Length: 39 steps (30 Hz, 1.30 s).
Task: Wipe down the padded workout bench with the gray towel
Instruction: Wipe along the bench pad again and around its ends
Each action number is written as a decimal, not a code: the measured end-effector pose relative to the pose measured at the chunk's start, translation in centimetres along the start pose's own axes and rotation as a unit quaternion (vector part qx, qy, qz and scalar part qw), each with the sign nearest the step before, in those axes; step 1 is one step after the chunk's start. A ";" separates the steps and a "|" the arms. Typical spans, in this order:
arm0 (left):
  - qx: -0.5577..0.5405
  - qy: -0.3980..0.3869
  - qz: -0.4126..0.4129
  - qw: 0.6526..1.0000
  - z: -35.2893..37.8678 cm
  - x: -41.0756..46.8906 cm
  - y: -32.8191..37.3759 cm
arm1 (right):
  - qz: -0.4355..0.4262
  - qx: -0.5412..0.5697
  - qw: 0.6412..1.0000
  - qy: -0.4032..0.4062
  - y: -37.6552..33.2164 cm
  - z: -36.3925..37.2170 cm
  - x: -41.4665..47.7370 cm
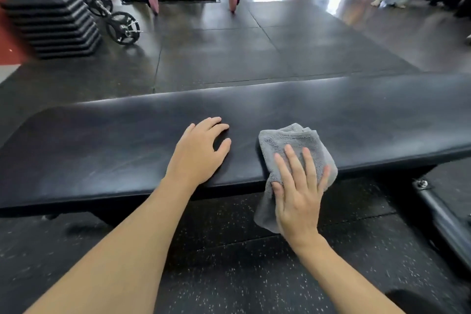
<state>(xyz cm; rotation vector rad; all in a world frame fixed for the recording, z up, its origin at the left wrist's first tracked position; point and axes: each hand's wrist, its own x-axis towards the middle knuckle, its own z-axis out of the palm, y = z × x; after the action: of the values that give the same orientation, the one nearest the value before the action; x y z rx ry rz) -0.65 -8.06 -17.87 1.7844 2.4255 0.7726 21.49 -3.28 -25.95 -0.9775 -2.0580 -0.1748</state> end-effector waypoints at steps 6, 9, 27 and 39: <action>-0.004 0.012 -0.007 1.000 -0.1 -0.1 0.3 | -0.059 -0.083 0.995 -0.005 0.3 0.9 0.3; -0.001 0.005 -0.010 1.000 -0.3 -0.1 0.3 | 0.018 -0.057 0.997 0.042 1.6 1.0 0.3; -0.008 -0.092 0.119 0.989 6.8 6.7 13.1 | 0.514 0.254 0.769 0.284 2.3 -0.1 6.1; 0.037 -0.112 0.143 0.983 13.9 15.3 21.9 | 0.616 0.225 0.709 0.259 19.9 -5.4 10.5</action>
<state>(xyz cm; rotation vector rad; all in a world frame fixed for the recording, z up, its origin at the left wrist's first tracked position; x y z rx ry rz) 17.90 15.70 -17.18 2.1485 2.1114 0.4681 35.02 14.07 -18.93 -1.5286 -0.5690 0.6638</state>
